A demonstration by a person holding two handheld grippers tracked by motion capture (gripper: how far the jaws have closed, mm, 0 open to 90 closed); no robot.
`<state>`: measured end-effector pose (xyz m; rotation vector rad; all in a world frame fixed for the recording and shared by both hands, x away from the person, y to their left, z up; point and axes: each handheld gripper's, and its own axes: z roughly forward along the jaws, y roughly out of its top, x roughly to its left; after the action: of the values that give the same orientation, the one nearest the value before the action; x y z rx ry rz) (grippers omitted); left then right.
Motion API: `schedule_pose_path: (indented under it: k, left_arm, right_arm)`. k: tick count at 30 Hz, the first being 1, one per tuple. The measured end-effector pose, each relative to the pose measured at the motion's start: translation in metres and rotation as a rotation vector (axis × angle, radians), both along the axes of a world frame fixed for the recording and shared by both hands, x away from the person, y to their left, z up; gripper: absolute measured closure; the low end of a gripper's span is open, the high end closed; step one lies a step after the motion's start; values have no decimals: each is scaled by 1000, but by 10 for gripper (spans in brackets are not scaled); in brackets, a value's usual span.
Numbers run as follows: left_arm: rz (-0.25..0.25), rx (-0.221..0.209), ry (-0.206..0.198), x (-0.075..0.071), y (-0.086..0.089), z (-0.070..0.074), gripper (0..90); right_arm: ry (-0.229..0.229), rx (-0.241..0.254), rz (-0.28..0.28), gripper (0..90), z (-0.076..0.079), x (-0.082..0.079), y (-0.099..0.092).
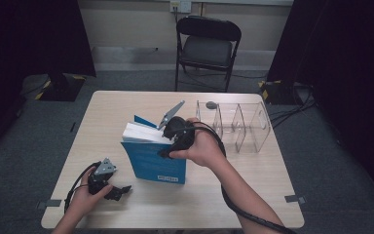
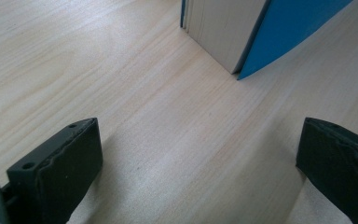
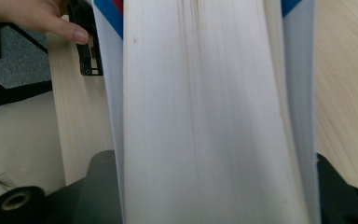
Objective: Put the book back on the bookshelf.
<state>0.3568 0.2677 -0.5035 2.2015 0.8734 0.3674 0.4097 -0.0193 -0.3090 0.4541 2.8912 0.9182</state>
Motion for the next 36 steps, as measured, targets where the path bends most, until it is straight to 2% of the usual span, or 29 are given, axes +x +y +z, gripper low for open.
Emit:
schedule_pose_path:
  k: [7, 15, 23, 28, 31, 36]
  left_arm:
    - [0, 1, 0, 0, 0, 0, 0]
    - [0, 0, 0, 0, 0, 0, 0]
    - [0, 0, 0, 0, 0, 0, 0]
    - [-3, 2, 4, 0, 0, 0, 0]
    - [-3, 2, 4, 0, 0, 1, 0]
    - [-4, 7, 9, 0, 0, 1, 0]
  right_arm:
    - [16, -12, 15, 577, 1, 1, 1]
    - [-3, -10, -16, 610, 1, -6, 1]
    - [1, -8, -57, 615, 1, -11, 2]
    - [-4, -8, -107, 617, 1, -16, 2]
    - [8, 0, -143, 618, 2, -17, 0]
    - [7, 24, -167, 618, 5, -17, -7]
